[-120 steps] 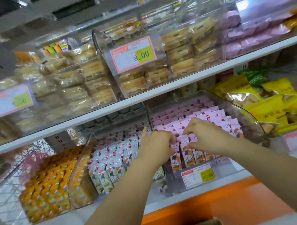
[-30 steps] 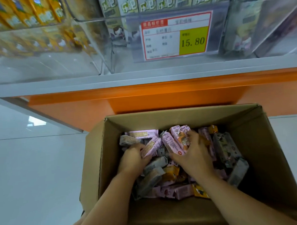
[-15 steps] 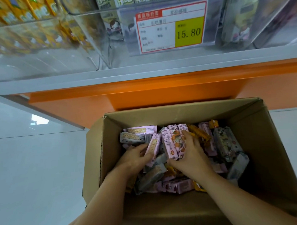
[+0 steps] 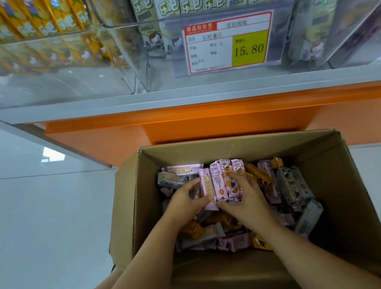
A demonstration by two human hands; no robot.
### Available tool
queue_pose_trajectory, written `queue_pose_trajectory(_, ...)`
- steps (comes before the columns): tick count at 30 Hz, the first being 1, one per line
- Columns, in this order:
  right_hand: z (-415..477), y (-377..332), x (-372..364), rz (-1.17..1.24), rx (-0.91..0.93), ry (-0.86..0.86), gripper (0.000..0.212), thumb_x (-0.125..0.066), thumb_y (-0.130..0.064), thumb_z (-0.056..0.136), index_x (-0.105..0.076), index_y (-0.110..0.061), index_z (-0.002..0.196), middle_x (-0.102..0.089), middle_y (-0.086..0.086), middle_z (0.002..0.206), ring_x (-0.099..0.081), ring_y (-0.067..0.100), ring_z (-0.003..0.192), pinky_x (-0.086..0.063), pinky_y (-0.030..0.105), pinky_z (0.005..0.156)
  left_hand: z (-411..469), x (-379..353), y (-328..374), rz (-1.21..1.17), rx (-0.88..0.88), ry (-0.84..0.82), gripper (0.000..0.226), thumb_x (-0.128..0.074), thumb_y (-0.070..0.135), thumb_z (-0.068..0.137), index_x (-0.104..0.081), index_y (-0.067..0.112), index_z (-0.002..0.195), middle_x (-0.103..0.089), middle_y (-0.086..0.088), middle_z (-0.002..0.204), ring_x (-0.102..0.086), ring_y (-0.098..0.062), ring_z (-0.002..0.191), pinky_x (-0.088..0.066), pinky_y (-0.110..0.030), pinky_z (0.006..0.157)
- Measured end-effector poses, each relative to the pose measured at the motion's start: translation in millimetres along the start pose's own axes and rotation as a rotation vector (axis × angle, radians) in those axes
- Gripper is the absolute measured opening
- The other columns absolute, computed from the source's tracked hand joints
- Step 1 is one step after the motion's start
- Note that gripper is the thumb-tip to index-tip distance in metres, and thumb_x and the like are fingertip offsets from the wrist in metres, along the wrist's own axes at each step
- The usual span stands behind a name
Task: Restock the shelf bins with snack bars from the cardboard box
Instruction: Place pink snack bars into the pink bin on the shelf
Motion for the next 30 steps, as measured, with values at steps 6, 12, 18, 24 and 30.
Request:
queue_pose_trajectory(6, 0, 1, 5, 0.072, -0.020, -0.004, 0.068, -0.079, -0.029, 0.075, -0.046, -0.029, 0.135, -0.039, 0.001, 0.140, -0.038, 0.006, 0.113, -0.032, 0.020, 0.091, -4, -4, 19, -0.120, -0.075, 0.053, 0.057, -0.066, 0.013, 0.088, -0.044, 0.020, 0.141, -0.052, 0.004, 0.132, -0.048, -0.006, 0.118, -0.043, 0.002, 0.069)
queue_pose_trajectory(12, -12, -16, 19, 0.138, 0.025, 0.018, 0.066, -0.080, -0.029, 0.073, -0.050, -0.032, 0.131, -0.043, 0.001, 0.138, -0.043, 0.015, 0.125, -0.035, 0.025, 0.101, -28, 4, 39, -0.149, -0.145, 0.036, 0.057, -0.068, 0.023, 0.087, -0.045, 0.027, 0.139, -0.052, 0.004, 0.131, -0.049, -0.010, 0.124, -0.042, -0.025, 0.099)
queue_pose_trajectory(18, -47, -54, 47, 0.119, 0.140, 0.092, 0.065, -0.077, -0.035, 0.075, -0.047, -0.036, 0.133, -0.042, -0.005, 0.138, -0.038, 0.013, 0.128, -0.031, 0.024, 0.098, -77, 17, 73, -0.143, -0.292, 0.071, 0.061, -0.071, 0.029, 0.084, -0.044, 0.031, 0.139, -0.054, 0.003, 0.131, -0.053, -0.009, 0.118, -0.044, -0.035, 0.104)
queue_pose_trajectory(24, -95, -101, 75, 0.101, 0.266, 0.197, 0.067, -0.076, -0.035, 0.077, -0.044, -0.037, 0.135, -0.038, -0.006, 0.143, -0.038, 0.012, 0.129, -0.031, 0.028, 0.103, -142, 27, 112, -0.091, -0.469, 0.090, 0.063, -0.068, 0.030, 0.086, -0.040, 0.028, 0.142, -0.053, 0.006, 0.136, -0.047, -0.008, 0.127, -0.041, -0.037, 0.107)
queue_pose_trajectory(30, -136, -146, 125, 0.196, 0.460, 0.250, 0.060, -0.077, -0.027, 0.078, -0.043, -0.049, 0.123, -0.036, -0.025, 0.125, -0.037, -0.008, 0.114, -0.035, 0.003, 0.088, -202, 34, 165, -0.027, -0.682, 0.225, 0.054, -0.069, 0.033, 0.084, -0.045, 0.041, 0.132, -0.052, 0.014, 0.126, -0.053, 0.003, 0.114, -0.049, -0.011, 0.079)
Point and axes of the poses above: each hand's wrist, its own z-axis towards the middle knuckle, its own x-axis out of the back of the hand, y = z × x, the point moved 3 cm from there along z, towards the middle knuckle
